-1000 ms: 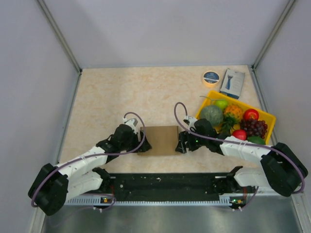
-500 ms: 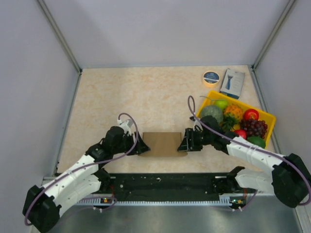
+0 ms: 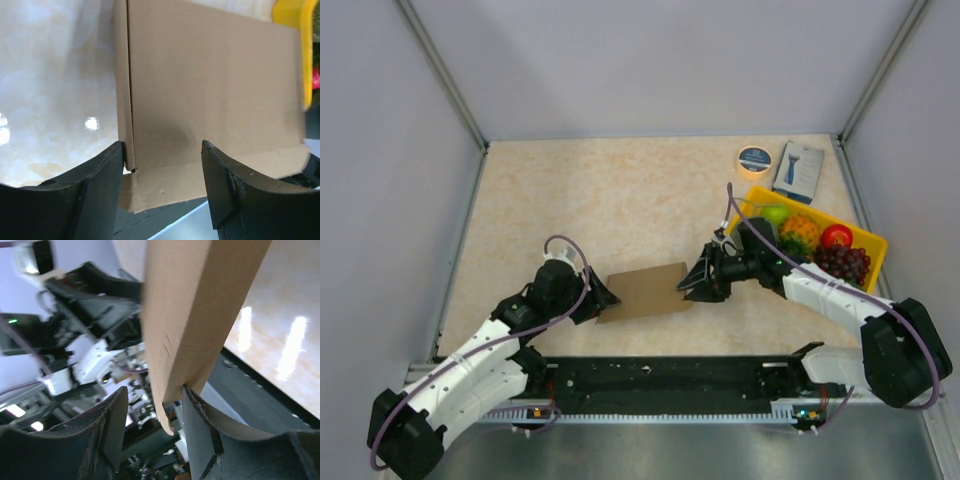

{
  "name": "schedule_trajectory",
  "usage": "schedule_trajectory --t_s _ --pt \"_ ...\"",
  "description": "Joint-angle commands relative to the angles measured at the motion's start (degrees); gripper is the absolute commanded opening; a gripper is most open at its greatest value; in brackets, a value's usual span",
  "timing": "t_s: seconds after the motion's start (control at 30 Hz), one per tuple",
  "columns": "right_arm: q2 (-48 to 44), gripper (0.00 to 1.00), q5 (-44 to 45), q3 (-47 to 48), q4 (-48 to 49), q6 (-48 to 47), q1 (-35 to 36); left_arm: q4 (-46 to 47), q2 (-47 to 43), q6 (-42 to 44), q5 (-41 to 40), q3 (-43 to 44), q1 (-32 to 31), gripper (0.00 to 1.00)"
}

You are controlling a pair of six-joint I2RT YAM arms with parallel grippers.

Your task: Fold the paper box

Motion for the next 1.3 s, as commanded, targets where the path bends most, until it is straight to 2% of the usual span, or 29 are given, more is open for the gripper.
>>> schedule_trajectory --t_s 0.0,0.2,0.4,0.57,0.77,0.93,1.1,1.13,1.17,1.2,1.27 --pt "1.98 0.46 -11.68 2.06 19.14 12.62 -1.10 14.25 1.78 -12.61 9.27 7.97 -1.81 0.58" --pt "5.50 0.46 -10.28 1.19 14.39 8.23 -5.41 16.33 -0.67 -20.34 -0.57 8.60 -1.81 0.58" --pt "6.47 0.45 -7.56 4.44 5.53 0.24 -5.41 16.69 0.38 -22.55 -1.91 11.67 -1.81 0.58" --pt "7.96 0.45 -7.20 5.23 4.19 -1.97 -5.50 19.07 0.64 -26.33 -3.39 10.71 -1.81 0.58" --pt "9.72 0.44 -5.54 7.25 2.00 -5.39 -5.85 19.23 3.45 -23.08 -5.25 9.49 -1.73 0.58" --pt "9.98 0.44 2.01 9.88 -1.51 -12.32 -5.85 18.64 3.37 -17.90 -4.19 6.93 -1.73 0.58" --pt "11.47 0.46 9.04 13.05 -5.73 -21.38 -5.85 11.96 -1.63 -10.63 -7.78 2.72 -1.81 0.64" --pt "11.91 0.49 9.58 13.92 -5.74 -25.48 -5.77 10.21 -2.69 -9.03 -9.36 1.84 -1.81 0.65" --pt "13.05 0.51 10.72 14.45 -6.44 -27.44 -5.77 4.27 -4.70 -7.71 -10.86 1.31 -1.81 0.67" --pt "13.41 0.54 13.95 15.33 -9.49 -29.90 -5.85 1.78 -5.67 -4.39 -14.44 1.13 -1.81 0.71" --pt "13.94 0.62 17.74 16.92 -12.67 -36.32 -5.50 -3.66 -7.35 -0.95 -17.81 1.04 -1.81 0.72"
